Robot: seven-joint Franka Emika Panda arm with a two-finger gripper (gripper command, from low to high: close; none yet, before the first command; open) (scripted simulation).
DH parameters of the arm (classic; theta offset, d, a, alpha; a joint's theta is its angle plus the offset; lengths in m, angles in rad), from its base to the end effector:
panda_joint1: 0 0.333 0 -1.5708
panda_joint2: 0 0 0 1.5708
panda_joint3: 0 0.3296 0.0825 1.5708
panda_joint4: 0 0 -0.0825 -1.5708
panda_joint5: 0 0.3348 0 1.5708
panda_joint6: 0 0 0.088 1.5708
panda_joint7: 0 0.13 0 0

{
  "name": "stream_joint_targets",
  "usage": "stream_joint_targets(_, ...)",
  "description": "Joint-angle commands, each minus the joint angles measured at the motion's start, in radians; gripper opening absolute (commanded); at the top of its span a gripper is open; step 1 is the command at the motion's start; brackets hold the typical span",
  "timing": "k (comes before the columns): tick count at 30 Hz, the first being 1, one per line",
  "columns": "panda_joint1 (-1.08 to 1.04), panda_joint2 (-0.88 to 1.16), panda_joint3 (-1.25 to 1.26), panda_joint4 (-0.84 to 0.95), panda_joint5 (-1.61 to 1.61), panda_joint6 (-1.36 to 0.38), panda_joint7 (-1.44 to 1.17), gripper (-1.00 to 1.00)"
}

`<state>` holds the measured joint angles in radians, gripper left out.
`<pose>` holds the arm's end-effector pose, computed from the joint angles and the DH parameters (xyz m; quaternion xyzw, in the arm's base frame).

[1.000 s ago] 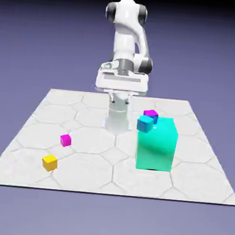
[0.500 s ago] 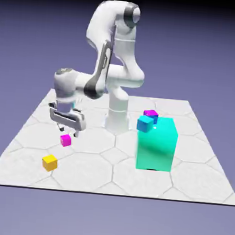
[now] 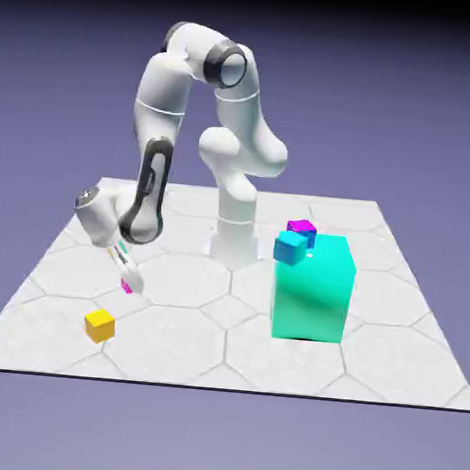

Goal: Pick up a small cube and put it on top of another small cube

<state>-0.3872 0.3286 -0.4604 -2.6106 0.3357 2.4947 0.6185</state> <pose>0.2296 -0.2810 0.1648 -0.6168 0.7637 0.1893 0.0214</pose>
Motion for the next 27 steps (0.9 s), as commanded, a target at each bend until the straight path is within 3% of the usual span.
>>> stream_joint_targets(1, 0.016, -0.036, -0.027, 0.003, -0.037, -0.034, 0.026, -1.00)
stream_joint_targets(6, 0.007, -0.156, -0.137, 0.050, -0.130, -0.146, 0.133, -1.00)
stream_joint_targets(27, 0.684, -0.727, 0.606, 0.158, -0.377, -0.767, -0.278, -1.00)
